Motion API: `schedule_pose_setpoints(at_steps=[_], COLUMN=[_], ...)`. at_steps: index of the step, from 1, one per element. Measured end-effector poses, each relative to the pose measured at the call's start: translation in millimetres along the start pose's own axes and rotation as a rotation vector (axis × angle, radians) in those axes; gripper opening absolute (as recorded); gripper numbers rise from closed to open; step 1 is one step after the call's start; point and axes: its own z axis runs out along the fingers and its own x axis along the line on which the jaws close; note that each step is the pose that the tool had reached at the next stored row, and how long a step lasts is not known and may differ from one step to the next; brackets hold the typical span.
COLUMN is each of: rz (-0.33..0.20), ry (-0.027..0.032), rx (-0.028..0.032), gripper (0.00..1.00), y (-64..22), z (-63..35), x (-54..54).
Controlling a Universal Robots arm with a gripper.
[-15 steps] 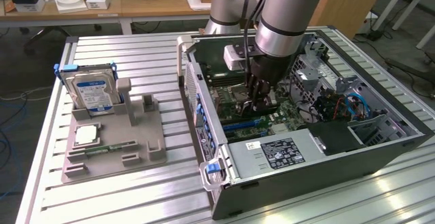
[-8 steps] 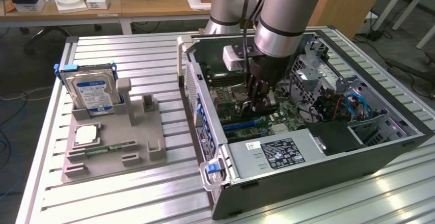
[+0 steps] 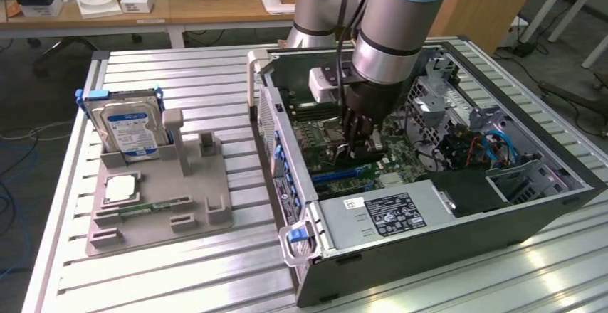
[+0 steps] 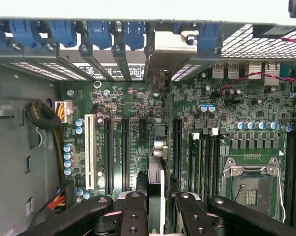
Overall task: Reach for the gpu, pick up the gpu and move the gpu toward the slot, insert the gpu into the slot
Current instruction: 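Insert the gpu into the slot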
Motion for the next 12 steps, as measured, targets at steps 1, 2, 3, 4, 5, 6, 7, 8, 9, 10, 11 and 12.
schedule_pose_setpoints(at_steps=[1, 2, 3, 4, 5, 6, 7, 8, 9, 10, 11, 12], rz=[0.0, 0.0, 0.0, 0.0, 0.0, 0.0, 0.0, 0.0, 0.0, 0.0, 0.0, 0.0], ry=[0.0, -0.0001, -0.0001, -0.0001, -0.0001, -0.0001, 0.0, 0.0, -0.0001, -0.0001, -0.0001, -0.0001], rx=[-0.0001, 0.0, 0.0, 0.0, 0.0, 0.0, 0.0, 0.0, 0.0, -0.0001, 0.0, 0.0], gripper=[0.27, 0.27, 0.27, 0.27, 0.27, 0.27, 0.27, 0.27, 0.27, 0.27, 0.27, 0.27], y=[0.0, 0.0, 0.0, 0.0, 0.0, 0.0, 0.0, 0.0, 0.1, 0.1, 0.1, 0.1], z=[1.5, 2.8, 4.1, 5.3, 6.4, 7.5, 8.5, 9.6, 10.5, 11.3, 12.3, 13.1], x=[0.0, 0.1, 0.1, 0.1, 0.2, 0.2, 0.3, 0.3, 0.3, 0.4, 0.4, 0.4])
